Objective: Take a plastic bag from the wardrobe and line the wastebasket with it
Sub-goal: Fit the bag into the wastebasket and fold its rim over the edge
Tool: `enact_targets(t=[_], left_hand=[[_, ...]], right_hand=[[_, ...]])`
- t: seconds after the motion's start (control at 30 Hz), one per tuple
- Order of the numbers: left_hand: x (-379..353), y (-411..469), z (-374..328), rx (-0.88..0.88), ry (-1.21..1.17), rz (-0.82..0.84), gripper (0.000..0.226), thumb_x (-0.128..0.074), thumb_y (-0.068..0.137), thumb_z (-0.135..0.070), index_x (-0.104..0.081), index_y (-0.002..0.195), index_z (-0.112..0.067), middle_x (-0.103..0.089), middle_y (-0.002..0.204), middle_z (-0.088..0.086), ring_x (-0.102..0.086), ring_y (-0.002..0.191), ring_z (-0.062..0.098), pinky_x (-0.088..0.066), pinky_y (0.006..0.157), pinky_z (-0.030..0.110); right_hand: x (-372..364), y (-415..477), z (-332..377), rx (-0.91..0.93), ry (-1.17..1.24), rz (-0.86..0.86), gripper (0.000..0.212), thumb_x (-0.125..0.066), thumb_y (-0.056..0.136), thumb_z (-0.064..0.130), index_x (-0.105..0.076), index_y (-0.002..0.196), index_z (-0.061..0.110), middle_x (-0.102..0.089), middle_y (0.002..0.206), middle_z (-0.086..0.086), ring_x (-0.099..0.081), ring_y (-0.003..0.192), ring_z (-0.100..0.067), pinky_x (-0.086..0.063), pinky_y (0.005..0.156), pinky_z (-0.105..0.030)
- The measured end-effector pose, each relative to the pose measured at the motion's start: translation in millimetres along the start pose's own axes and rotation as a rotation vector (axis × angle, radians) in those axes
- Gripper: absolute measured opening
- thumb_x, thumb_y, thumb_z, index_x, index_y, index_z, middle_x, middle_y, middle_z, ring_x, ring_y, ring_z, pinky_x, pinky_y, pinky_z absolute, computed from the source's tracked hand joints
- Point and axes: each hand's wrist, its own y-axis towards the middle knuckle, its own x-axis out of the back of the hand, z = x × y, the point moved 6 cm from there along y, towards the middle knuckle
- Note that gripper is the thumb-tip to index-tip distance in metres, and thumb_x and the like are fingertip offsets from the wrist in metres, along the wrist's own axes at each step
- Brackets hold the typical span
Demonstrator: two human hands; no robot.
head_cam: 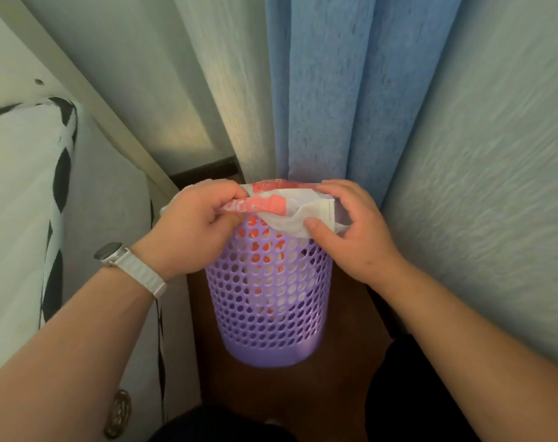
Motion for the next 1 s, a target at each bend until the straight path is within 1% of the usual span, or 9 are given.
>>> enact_targets(t=[0.1,0.2,0.27,0.37,0.43,0.5,0.7,0.9,1.0], left_hand=[[-4,-1,-3,0.036,-0.043,0.006,0.010,-0.051,0.091,-0.025,-0.058,0.085,-0.028,-0.058,0.077,-0.013,-0.056,0.074,0.006,-0.041,0.065,0.016],[-9,-2,-7,0.056,-0.054,0.039,0.015,-0.049,0.092,-0.030,-0.062,0.089,-0.023,-0.060,0.079,-0.010,-0.056,0.074,0.006,-0.049,0.065,0.028],[-10,-2,-12,0.007,-0.008,0.061,0.019,-0.051,0.092,-0.034,-0.064,0.099,-0.022,-0.064,0.088,-0.008,-0.059,0.082,0.007,-0.051,0.072,0.039],[-10,-1,-24,-0.071,0.059,0.057,0.039,-0.054,0.088,-0.043,-0.060,0.122,-0.025,-0.065,0.107,-0.009,-0.060,0.100,0.013,-0.048,0.087,0.046],[-11,1,-36,-0.082,0.079,-0.023,0.045,-0.054,0.087,-0.046,-0.059,0.126,-0.024,-0.063,0.104,-0.011,-0.059,0.096,0.012,-0.048,0.087,0.048],[-13,5,-45,-0.066,0.100,-0.101,0.041,-0.051,0.090,-0.047,-0.061,0.122,-0.023,-0.060,0.096,-0.014,-0.056,0.086,0.008,-0.050,0.083,0.045],[-17,8,-45,-0.074,0.136,-0.154,0.032,-0.050,0.091,-0.040,-0.065,0.113,-0.023,-0.067,0.097,-0.008,-0.058,0.085,0.006,-0.053,0.076,0.035],[-17,6,-39,-0.113,0.204,-0.235,0.021,-0.053,0.090,-0.031,-0.067,0.097,-0.016,-0.063,0.080,-0.004,-0.054,0.070,0.011,-0.047,0.062,0.034],[-18,5,-31,-0.128,0.203,-0.227,0.023,-0.052,0.092,-0.032,-0.067,0.096,-0.015,-0.064,0.081,-0.003,-0.055,0.071,0.011,-0.045,0.064,0.031]], right_hand=[[3,2,0,-0.043,0.016,-0.080,0.037,-0.059,0.081,0.043,-0.063,0.103,0.013,-0.058,0.107,0.001,-0.056,0.104,-0.018,-0.045,0.094,-0.036],[5,2,2,-0.063,-0.007,-0.123,0.034,-0.058,0.079,0.042,-0.060,0.090,0.010,-0.055,0.093,0.002,-0.054,0.090,-0.020,-0.044,0.082,-0.037],[7,1,7,-0.029,-0.038,-0.152,0.032,-0.058,0.079,0.040,-0.058,0.085,0.009,-0.052,0.088,0.003,-0.051,0.085,-0.020,-0.042,0.079,-0.038],[8,1,16,0.009,-0.071,-0.199,0.028,-0.059,0.078,0.038,-0.056,0.082,0.011,-0.048,0.086,0.006,-0.046,0.083,-0.015,-0.041,0.077,-0.039],[7,1,20,0.017,-0.070,-0.219,0.027,-0.060,0.078,0.038,-0.055,0.081,0.011,-0.047,0.085,0.006,-0.044,0.082,-0.014,-0.041,0.077,-0.041],[6,1,23,0.005,-0.060,-0.224,0.029,-0.059,0.079,0.039,-0.055,0.082,0.011,-0.047,0.085,0.005,-0.044,0.082,-0.015,-0.041,0.074,-0.041],[7,1,25,0.005,-0.065,-0.242,0.029,-0.060,0.079,0.041,-0.055,0.085,0.013,-0.046,0.086,0.007,-0.041,0.082,-0.010,-0.040,0.077,-0.037],[1,3,33,0.059,-0.034,-0.106,0.027,-0.056,0.084,0.039,-0.059,0.091,0.013,-0.052,0.093,0.008,-0.050,0.091,-0.012,-0.043,0.091,-0.053],[4,6,33,0.083,0.074,-0.078,0.029,-0.048,0.091,0.036,-0.065,0.095,0.013,-0.057,0.098,0.007,-0.056,0.096,-0.015,-0.045,0.090,-0.044]])
